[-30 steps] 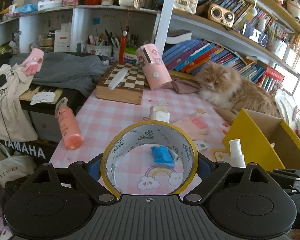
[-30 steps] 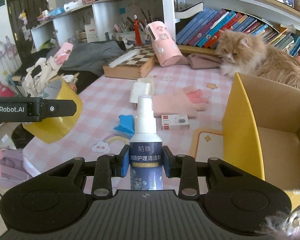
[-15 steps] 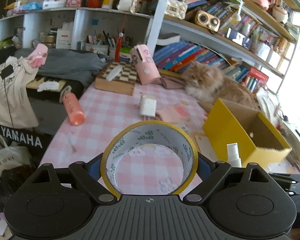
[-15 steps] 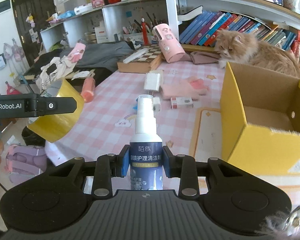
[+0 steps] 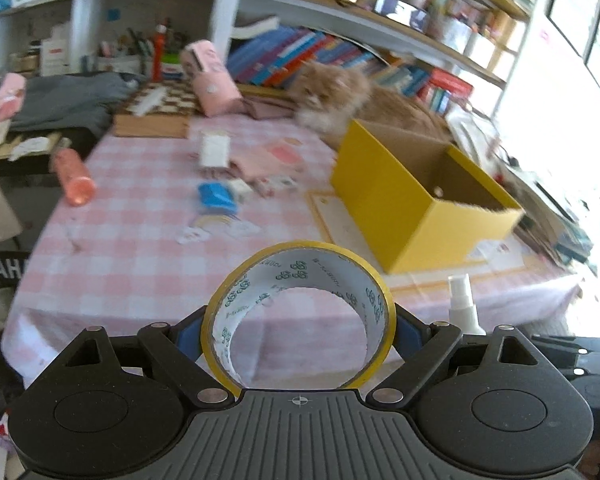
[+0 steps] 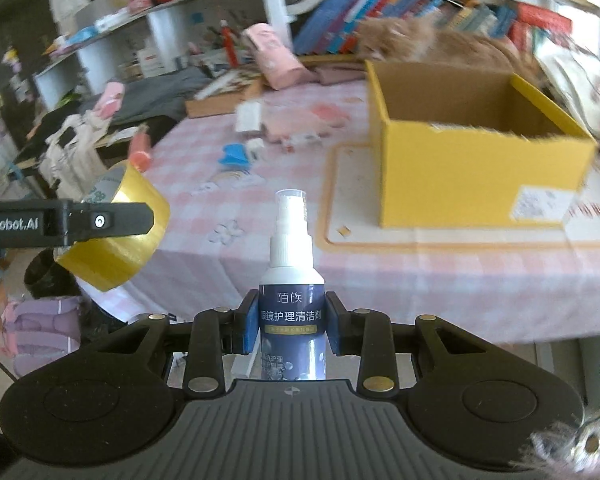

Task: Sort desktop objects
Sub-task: 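Lift and carry the tape roll and spray bottle toward the yellow box with both tools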

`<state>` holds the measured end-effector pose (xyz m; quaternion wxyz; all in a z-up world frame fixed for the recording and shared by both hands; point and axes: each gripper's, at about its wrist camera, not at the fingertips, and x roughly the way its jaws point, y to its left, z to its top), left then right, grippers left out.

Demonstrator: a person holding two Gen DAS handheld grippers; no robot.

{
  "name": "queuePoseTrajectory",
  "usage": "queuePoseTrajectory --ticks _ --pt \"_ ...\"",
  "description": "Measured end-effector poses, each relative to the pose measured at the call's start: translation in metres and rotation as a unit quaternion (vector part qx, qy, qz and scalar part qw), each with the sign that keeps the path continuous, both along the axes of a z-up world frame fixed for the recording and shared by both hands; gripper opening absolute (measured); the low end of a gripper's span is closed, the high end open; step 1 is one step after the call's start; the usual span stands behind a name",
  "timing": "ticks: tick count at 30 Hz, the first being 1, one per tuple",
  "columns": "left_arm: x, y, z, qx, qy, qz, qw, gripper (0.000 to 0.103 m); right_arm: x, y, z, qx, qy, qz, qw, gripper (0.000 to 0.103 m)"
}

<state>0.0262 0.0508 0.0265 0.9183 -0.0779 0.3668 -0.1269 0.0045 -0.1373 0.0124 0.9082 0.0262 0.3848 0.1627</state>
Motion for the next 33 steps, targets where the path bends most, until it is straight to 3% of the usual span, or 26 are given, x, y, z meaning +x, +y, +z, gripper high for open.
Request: queuePoseTrajectory --ticks 16,33 --pt "-0.001 -0.048 -0.005 0.003 0.009 -0.111 0.9938 0.091 -0.037 -0.037 0.000 -0.008 0.013 -0.102 0.995 0.030" --pt "0.004 -0.093 -0.009 0.007 0.015 -0.203 0.9791 0.091 -0.058 -0.066 -0.003 -0.010 0.036 -0.172 0.984 0.030"
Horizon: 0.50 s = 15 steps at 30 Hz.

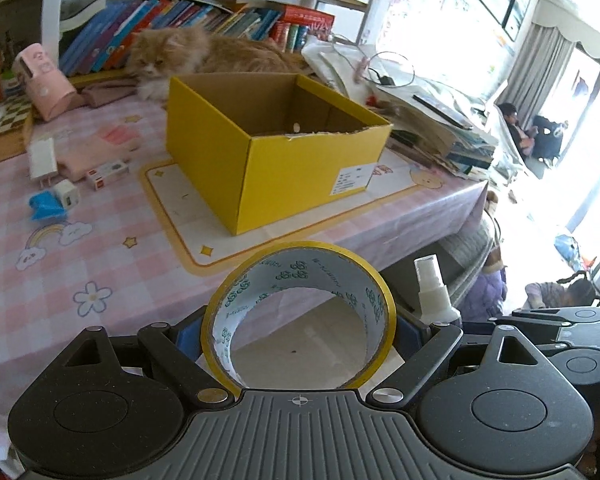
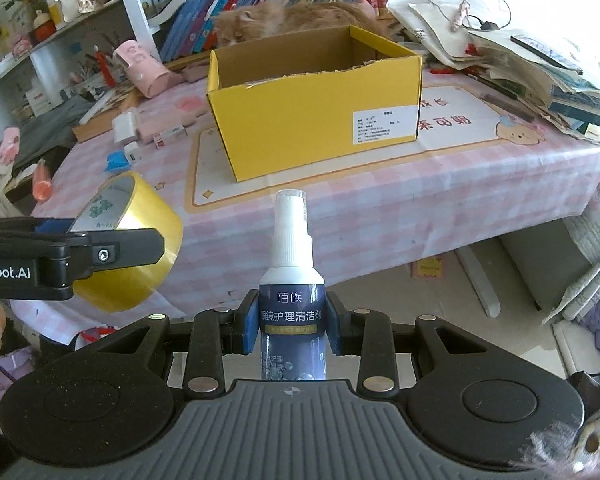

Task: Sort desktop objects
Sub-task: 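Lift and carry the tape roll and spray bottle toward the yellow box with both tools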

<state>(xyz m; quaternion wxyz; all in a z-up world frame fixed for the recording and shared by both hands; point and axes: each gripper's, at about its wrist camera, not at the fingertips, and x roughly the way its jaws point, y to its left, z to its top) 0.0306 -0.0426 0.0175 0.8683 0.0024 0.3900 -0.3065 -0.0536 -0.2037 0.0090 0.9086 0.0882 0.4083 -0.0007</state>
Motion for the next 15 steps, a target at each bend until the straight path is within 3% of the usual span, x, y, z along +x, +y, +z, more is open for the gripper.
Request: queuePoseTrajectory --ticks 15 --pt "0.007 -0.019 0.000 -0.007 0.002 -0.038 0.9992 0.091 0.000 -0.008 0.002 -0.021 0.014 -0.015 1.000 0.030"
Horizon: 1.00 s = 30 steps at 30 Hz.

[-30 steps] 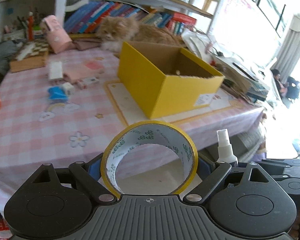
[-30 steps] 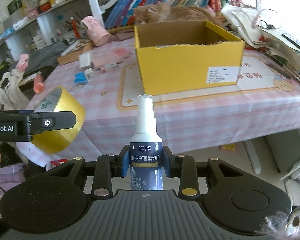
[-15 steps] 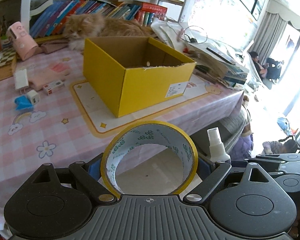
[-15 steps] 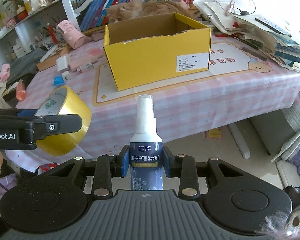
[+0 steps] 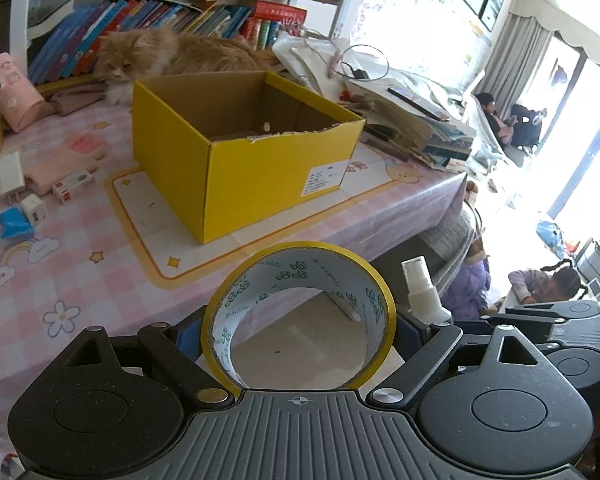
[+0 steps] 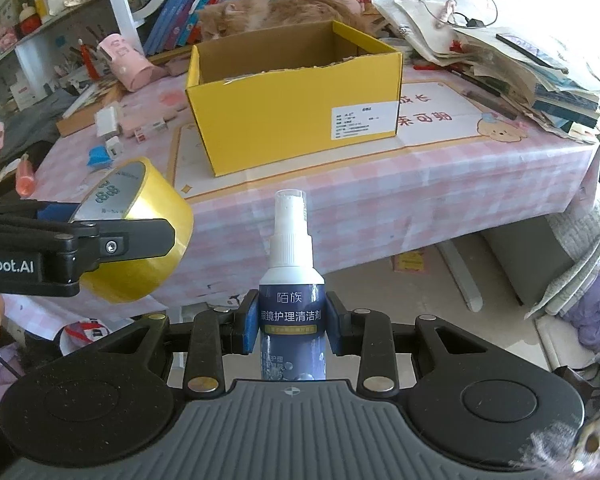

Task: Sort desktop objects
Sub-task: 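Lift and carry the tape roll and spray bottle toward the yellow box with both tools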

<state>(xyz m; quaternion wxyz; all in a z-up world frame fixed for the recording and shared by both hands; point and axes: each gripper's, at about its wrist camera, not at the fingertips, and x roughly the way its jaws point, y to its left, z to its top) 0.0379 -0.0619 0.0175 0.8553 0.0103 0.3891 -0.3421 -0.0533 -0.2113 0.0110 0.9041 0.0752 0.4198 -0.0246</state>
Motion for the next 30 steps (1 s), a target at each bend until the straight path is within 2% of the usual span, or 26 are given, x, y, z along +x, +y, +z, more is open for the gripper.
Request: queuePoseTrajectory --ticks 12,19,24,30 --pt "0.005 -0.008 0.001 0.008 -0.013 -0.007 0.9999 0.091 0.015 -0.005 -0.004 0.000 0.012 0.009 1.000 0.030" --pt "0.013 -0.015 -0.002 0.011 -0.002 -0.015 0.9998 0.091 0.025 -0.014 -0.009 0.007 0.023 0.009 1.000 0.030" --pt "0.017 -0.024 0.002 0.013 -0.018 -0.025 0.9994 0.091 0.031 -0.023 -0.008 0.007 0.018 0.004 1.000 0.030" --pt "0.032 -0.033 0.015 -0.010 -0.025 -0.020 0.9994 0.091 0.041 -0.039 0.000 0.014 0.008 -0.007 1.000 0.030"
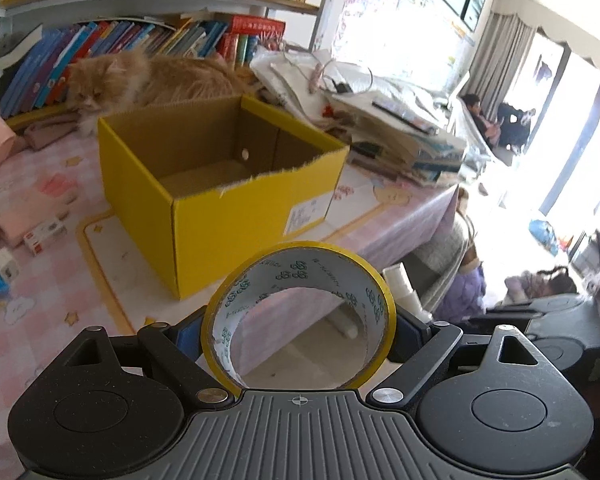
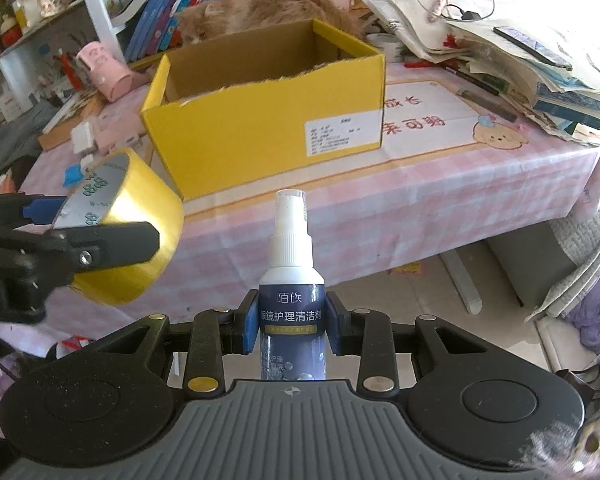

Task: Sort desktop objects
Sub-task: 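Lift and carry the tape roll and spray bottle toward the yellow box with both tools, then lower the tape roll and spray bottle into the yellow box and open both tools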

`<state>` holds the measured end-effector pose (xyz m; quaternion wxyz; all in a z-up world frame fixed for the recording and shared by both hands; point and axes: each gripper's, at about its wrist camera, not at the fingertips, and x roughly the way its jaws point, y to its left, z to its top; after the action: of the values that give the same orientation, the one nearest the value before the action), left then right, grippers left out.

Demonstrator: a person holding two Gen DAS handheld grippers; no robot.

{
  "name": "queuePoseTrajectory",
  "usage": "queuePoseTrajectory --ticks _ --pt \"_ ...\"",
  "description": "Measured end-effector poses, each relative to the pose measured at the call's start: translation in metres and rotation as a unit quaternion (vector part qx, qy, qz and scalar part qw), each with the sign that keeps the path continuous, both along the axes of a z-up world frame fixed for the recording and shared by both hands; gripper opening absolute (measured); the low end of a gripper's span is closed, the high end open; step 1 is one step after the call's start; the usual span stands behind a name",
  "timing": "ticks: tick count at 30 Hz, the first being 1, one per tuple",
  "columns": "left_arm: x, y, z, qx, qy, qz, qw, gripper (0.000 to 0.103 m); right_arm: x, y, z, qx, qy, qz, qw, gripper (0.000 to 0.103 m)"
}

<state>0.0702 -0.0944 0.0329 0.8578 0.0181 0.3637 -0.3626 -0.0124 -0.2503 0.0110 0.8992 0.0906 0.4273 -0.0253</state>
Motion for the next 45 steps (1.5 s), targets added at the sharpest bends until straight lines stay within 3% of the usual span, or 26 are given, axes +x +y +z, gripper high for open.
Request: queuePoseTrajectory --ticks 13,25,30,37,45 --pt "0.037 -0.027 0.038 -0.035 -0.047 0.026 0.9980 0.091 0.049 -0.032 0.035 0.003 -0.041 0.030 0.999 0.030" --pt "0.083 -0.035 0.069 -0.021 -0.108 0.119 0.9868 0.091 0.131 -0.059 0.085 -0.003 -0.126 0.116 0.985 0.030" --pt "0.106 -0.048 0.067 0.008 -0.118 0.138 0.9834 0.091 0.169 -0.069 0.089 -0.014 -0.145 0.156 0.977 0.030" --pt "0.142 -0.065 0.047 0.061 -0.105 0.157 0.9802 0.091 0.221 -0.076 0.070 -0.046 -0.127 0.226 0.965 0.030" --pt "0.177 -0.092 0.023 0.141 -0.098 0.131 0.9764 0.092 0.269 -0.078 0.039 -0.086 -0.092 0.298 0.946 0.030"
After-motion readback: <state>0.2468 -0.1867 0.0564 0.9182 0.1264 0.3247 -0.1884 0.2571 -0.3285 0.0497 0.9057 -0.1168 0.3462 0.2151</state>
